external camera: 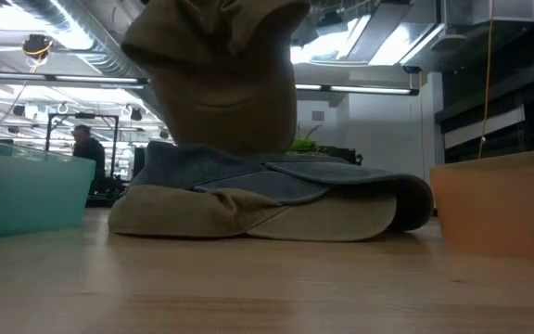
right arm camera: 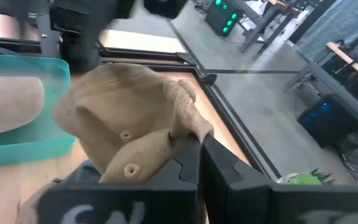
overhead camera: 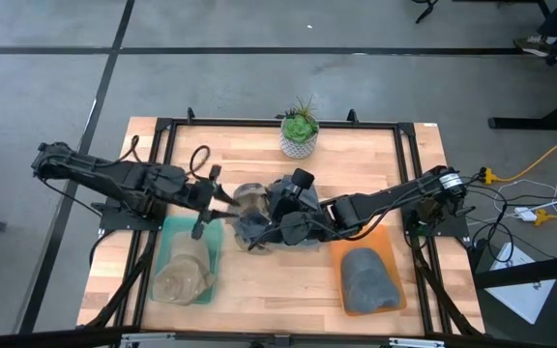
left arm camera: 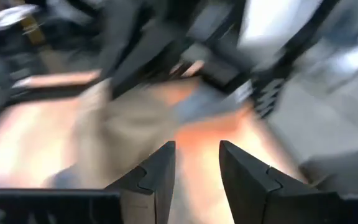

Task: Pick & Place hat
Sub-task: Put the brown cap into the blue bin

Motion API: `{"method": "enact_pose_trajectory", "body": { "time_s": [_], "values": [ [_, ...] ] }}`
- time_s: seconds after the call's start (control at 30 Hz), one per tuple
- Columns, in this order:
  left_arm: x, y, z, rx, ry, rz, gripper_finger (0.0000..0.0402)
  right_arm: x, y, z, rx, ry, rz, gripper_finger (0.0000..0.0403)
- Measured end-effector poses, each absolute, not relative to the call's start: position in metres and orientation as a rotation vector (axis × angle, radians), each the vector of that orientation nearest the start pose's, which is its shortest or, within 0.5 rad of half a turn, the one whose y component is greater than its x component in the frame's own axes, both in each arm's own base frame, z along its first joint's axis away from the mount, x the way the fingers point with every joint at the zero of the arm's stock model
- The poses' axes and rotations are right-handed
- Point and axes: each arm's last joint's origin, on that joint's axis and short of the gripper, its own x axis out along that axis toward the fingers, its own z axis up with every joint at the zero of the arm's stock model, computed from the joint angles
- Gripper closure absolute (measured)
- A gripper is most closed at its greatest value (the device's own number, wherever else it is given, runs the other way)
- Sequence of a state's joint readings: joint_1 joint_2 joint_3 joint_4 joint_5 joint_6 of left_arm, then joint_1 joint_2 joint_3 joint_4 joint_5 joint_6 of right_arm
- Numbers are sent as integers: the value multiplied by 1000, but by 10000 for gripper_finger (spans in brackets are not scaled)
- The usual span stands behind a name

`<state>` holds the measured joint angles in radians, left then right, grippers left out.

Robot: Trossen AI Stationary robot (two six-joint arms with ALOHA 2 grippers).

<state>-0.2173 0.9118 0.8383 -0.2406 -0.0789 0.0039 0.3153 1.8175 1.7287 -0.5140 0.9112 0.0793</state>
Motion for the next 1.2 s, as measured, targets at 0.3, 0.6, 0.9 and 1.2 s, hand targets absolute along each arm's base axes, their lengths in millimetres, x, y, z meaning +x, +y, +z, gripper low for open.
{"method": "enact_pose_trajectory", "body": {
  "time_s": [0.3, 0.6, 0.9, 1.2],
  "values": [
    [217, -39, 347, 291, 418, 28, 256, 392, 104, 349, -254, 470, -592, 399],
    [244, -43, 344, 430, 503, 95, 220, 392, 105, 349, -244, 473, -558, 399],
    [257, -43, 328, 533, 598, 167, 219, 393, 105, 349, -265, 479, -544, 399],
    [254, -47, 332, 534, 566, 215, 357, 392, 106, 348, -272, 490, -527, 372]
  ]
}}
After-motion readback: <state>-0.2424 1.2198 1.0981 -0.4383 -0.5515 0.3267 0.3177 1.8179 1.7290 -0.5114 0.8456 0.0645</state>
